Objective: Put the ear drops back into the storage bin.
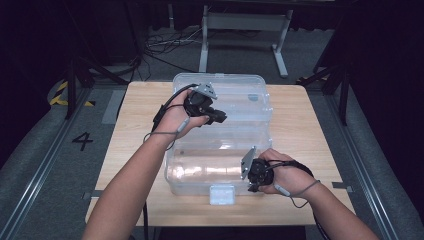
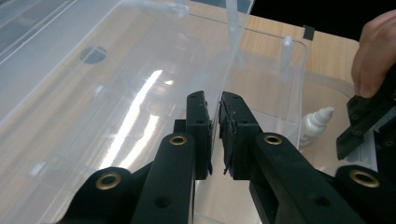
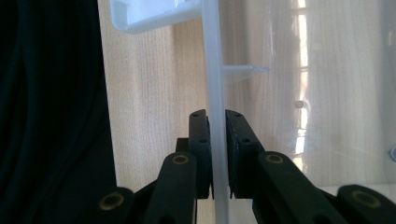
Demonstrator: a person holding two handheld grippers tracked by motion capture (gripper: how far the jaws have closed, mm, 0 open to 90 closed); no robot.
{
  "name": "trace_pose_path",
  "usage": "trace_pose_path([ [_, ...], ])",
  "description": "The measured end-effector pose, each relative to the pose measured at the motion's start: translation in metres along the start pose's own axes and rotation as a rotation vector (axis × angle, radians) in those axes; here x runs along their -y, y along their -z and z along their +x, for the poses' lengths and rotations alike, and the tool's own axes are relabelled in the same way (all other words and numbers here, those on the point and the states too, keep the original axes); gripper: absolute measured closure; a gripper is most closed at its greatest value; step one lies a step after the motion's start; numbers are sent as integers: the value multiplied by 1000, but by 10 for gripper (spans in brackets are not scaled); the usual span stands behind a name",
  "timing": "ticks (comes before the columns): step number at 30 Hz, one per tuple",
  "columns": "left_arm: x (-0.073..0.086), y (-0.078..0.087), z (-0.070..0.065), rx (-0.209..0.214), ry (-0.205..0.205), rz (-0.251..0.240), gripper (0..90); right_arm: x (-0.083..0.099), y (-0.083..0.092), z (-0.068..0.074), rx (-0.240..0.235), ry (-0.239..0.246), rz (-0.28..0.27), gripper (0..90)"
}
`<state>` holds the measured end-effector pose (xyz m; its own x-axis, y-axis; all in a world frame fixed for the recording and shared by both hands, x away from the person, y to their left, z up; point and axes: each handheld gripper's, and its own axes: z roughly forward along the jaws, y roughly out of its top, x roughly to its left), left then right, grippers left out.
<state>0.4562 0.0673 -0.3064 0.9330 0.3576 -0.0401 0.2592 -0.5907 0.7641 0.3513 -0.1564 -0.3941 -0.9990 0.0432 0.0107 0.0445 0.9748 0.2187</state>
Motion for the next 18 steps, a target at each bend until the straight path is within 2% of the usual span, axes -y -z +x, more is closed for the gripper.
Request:
trace_pose_path([
  [2, 1, 2, -1, 12, 7, -6, 823, 0, 0, 0, 0, 1, -1, 824],
  [8, 3, 4, -7, 14, 11, -12, 824, 2, 0, 0, 5, 6, -14, 823],
  [18, 4, 10, -21, 11, -19, 2, 831, 4, 0, 0, 5, -5, -29, 821],
])
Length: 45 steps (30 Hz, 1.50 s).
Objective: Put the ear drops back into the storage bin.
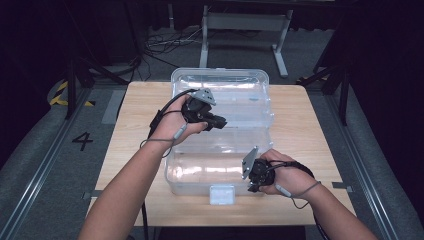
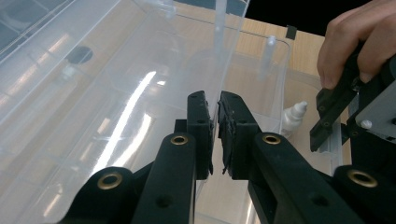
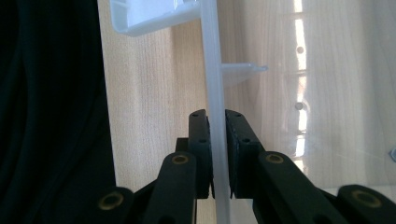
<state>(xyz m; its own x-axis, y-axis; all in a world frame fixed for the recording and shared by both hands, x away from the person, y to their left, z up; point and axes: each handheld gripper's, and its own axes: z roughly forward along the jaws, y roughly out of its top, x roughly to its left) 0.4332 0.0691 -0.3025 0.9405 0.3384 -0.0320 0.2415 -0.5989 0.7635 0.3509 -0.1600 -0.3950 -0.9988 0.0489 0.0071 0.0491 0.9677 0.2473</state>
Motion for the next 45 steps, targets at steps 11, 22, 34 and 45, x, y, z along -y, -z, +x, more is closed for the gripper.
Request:
trace_pose_path([
  [11, 7, 4, -13, 8, -1, -17, 837, 2, 1, 1, 5, -6, -15, 820],
  [22, 9, 5, -28, 6, -31, 7, 843, 3, 1, 3, 18, -3, -24, 819],
  [34, 16, 6, -39, 20, -30, 6, 845, 5, 1, 5, 31, -13, -38, 813],
  [45, 22, 5, -45, 45, -22, 1, 846, 4, 2, 7, 46, -4, -32, 808],
])
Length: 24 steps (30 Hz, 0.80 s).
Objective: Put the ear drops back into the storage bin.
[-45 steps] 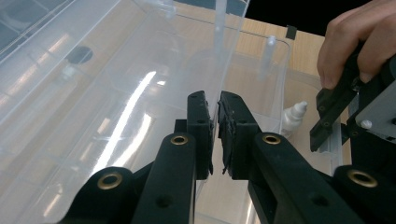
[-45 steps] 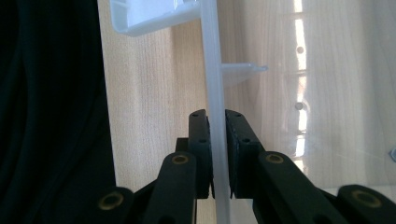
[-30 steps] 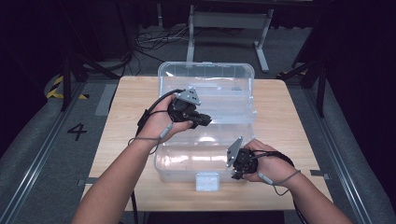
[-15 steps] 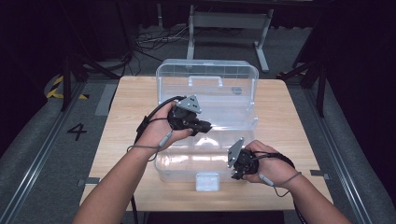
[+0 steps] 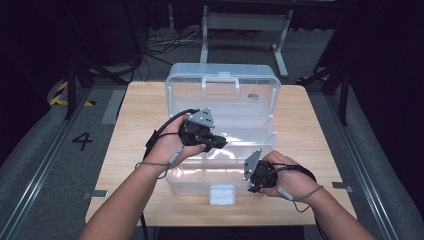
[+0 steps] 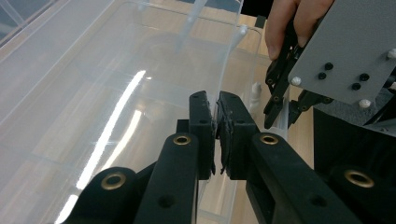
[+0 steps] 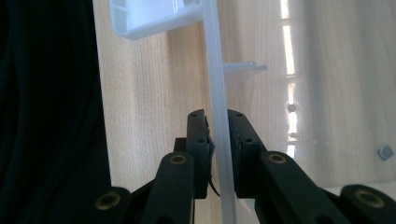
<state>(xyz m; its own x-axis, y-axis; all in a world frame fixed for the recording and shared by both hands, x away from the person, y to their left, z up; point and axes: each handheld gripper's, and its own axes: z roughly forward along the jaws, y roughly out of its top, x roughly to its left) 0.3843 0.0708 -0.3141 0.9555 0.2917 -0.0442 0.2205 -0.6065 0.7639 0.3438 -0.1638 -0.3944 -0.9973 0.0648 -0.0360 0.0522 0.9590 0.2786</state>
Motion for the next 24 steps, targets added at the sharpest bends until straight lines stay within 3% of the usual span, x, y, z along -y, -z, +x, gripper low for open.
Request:
trace_pose_path([
  [24, 2, -2, -9, 10, 1, 39, 849, 0, 2, 5, 34, 3, -6, 792],
])
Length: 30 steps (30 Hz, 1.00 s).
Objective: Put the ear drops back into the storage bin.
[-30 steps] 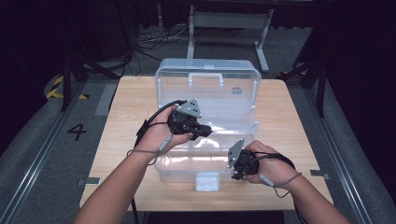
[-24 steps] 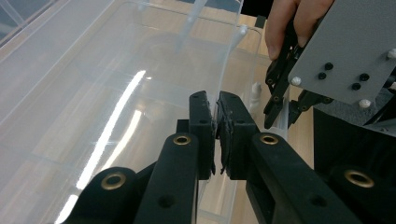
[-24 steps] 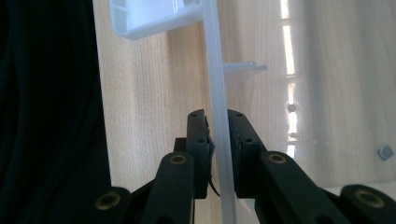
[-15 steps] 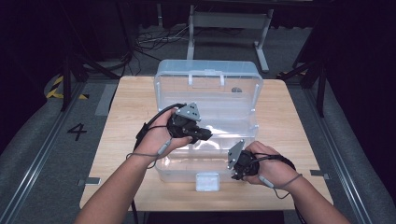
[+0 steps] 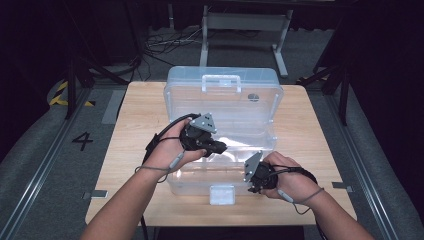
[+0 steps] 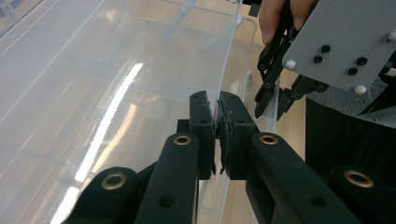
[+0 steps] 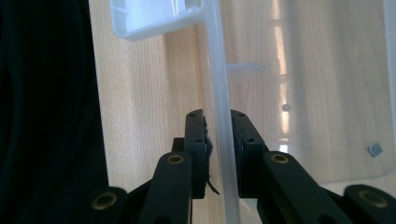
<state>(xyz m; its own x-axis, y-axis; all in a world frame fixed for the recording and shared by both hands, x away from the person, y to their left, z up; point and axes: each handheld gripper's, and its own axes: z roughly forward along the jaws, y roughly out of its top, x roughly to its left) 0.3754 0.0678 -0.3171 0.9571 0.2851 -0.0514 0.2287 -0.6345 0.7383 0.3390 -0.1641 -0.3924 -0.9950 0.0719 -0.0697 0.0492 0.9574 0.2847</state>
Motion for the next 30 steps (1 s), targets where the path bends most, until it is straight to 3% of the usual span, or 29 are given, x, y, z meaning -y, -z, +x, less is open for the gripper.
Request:
trace_pose_path([
  [14, 1, -1, -5, -8, -10, 20, 850, -1, 2, 2, 17, -2, -5, 783],
  [30, 6, -3, -8, 9, -4, 15, 851, -6, 43, 9, 47, 2, -100, 840],
])
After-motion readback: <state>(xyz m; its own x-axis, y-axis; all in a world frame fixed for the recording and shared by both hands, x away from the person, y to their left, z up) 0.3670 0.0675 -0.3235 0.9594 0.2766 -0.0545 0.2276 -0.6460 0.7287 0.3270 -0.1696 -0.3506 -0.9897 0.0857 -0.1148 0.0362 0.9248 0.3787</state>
